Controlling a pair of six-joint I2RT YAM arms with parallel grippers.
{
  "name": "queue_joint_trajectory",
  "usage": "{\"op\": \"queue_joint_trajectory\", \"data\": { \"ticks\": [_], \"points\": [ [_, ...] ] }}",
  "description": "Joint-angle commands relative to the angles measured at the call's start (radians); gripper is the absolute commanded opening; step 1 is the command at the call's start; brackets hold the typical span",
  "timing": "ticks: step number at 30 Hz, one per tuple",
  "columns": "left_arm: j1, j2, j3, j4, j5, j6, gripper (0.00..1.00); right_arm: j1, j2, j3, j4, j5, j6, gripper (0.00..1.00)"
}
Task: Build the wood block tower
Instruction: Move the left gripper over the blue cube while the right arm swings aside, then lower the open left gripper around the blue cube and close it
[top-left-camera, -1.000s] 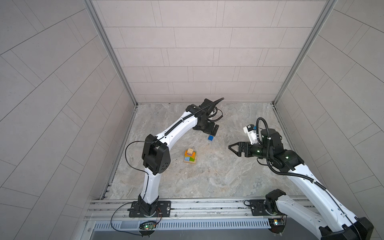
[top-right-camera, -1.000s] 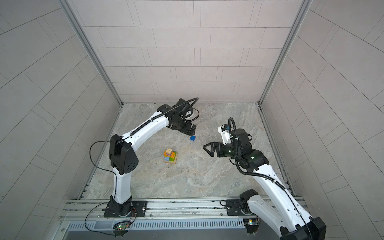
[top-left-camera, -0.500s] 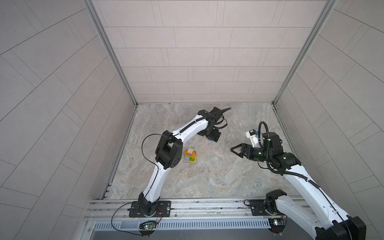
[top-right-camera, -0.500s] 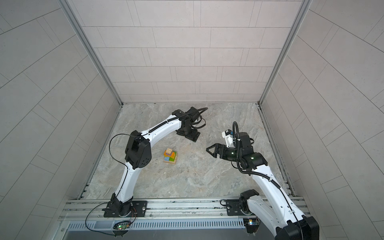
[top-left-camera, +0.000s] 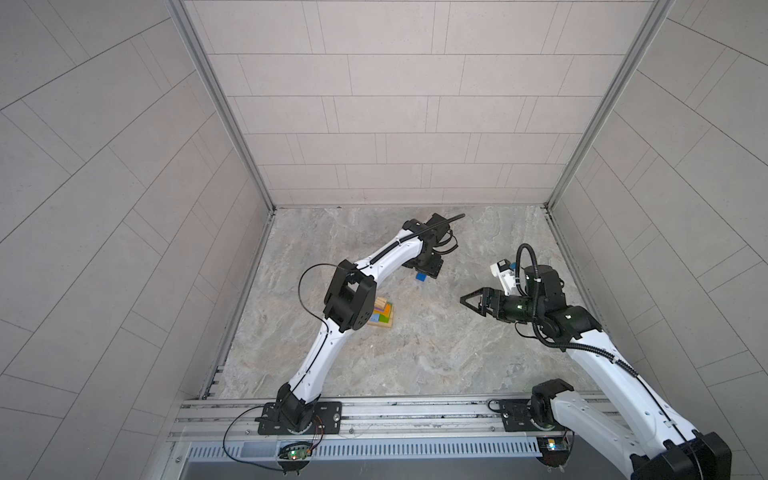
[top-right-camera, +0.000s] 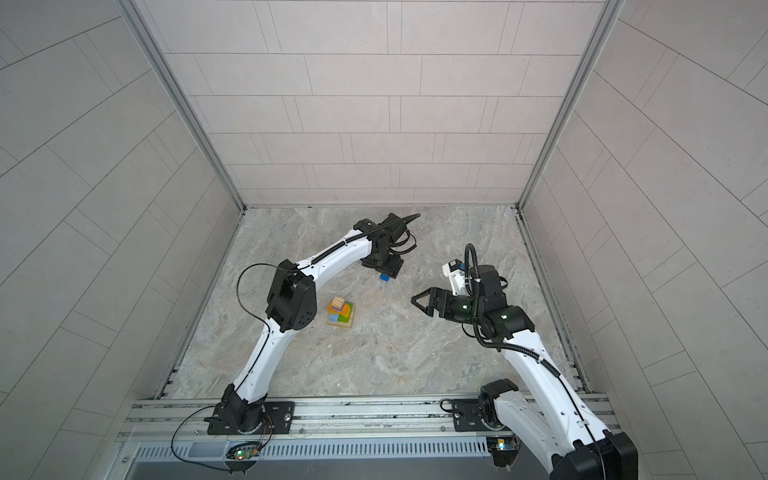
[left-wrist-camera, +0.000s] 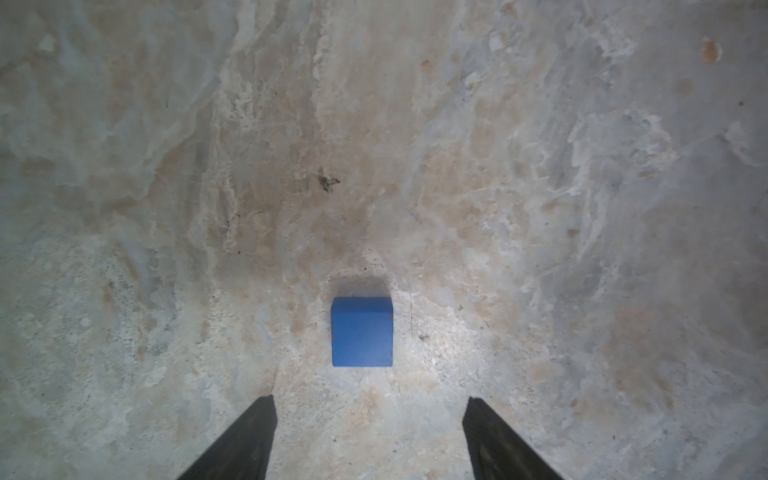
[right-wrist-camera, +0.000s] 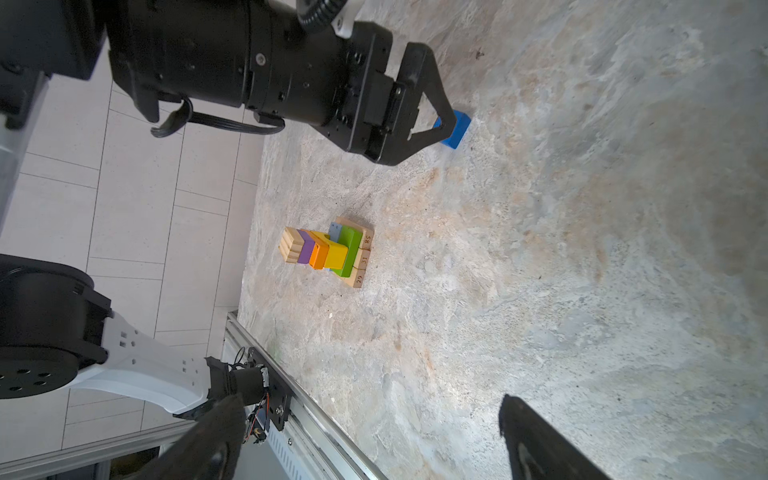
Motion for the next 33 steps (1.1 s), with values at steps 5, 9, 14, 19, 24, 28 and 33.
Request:
{"op": "queue_joint_trajectory", "data": {
  "ticks": [5,9,14,19,24,28,33],
  "points": [
    [-0.004,0.047,0.038,-0.010,-0.031,-0.009,0.75,-0.003,0.009,0.016,0.007,-0.011,0.001,0.96],
    [-0.004,0.060,0.038,-0.003,-0.030,-0.009,0.72,-0.002,0.013,0.023,0.002,-0.011,-0.001,0.96],
    [-0.003,0.074,0.038,0.008,-0.025,-0.011,0.68,-0.003,0.016,0.031,-0.009,-0.011,-0.005,0.96],
    [-0.002,0.088,0.038,0.011,-0.021,-0.016,0.66,-0.003,0.017,0.032,-0.015,-0.010,-0.007,0.96],
    [-0.002,0.095,0.038,0.012,-0.026,-0.020,0.64,-0.003,0.021,0.033,-0.017,-0.008,-0.011,0.96],
    [-0.001,0.095,0.038,0.018,-0.027,-0.022,0.62,-0.003,0.021,0.034,-0.021,-0.008,-0.013,0.96],
    [-0.001,0.093,0.040,0.025,-0.030,-0.028,0.58,-0.003,0.015,0.032,-0.028,-0.005,-0.018,0.96]
  ]
}}
